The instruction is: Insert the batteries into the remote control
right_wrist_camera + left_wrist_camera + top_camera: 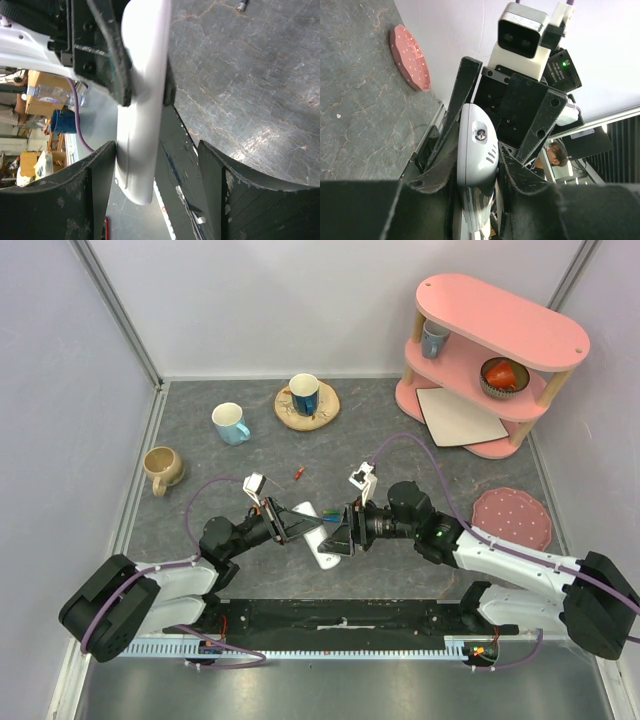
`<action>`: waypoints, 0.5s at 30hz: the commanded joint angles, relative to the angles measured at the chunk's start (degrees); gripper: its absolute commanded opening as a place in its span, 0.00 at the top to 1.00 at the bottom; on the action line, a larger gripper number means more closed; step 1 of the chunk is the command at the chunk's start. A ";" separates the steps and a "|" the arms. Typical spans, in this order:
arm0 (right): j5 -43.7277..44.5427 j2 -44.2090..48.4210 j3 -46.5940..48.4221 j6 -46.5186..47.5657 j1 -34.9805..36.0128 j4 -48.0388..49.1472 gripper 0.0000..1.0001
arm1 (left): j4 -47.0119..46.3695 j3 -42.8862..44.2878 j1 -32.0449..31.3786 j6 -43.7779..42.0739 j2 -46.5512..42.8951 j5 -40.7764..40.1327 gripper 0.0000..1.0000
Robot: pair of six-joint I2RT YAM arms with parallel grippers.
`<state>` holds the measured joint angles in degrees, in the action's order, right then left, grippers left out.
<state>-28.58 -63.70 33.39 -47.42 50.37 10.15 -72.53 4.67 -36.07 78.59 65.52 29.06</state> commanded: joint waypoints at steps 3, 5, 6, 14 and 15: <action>0.19 -1.60 -1.13 -2.41 -1.15 5.22 0.29 | -4.46 1.49 -0.31 1.31 -1.62 1.53 0.98; -0.25 -2.13 -1.39 -3.11 -1.15 6.63 0.31 | -4.55 1.40 -0.31 1.39 -1.62 1.53 0.98; -0.51 -2.30 -1.66 -3.38 -1.06 7.07 0.32 | -4.63 1.40 -0.31 1.39 -1.71 1.53 0.98; -3.76 -3.80 -3.24 -6.81 -1.15 12.87 0.56 | -3.24 1.31 -0.31 0.43 -2.06 1.26 0.98; -4.20 -3.97 -3.68 -7.16 -1.24 14.35 0.57 | -3.06 1.31 -0.31 0.34 -2.23 1.00 0.98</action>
<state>-32.60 -66.41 31.40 -53.12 49.91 19.66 -72.03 4.67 -36.07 78.46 65.17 28.95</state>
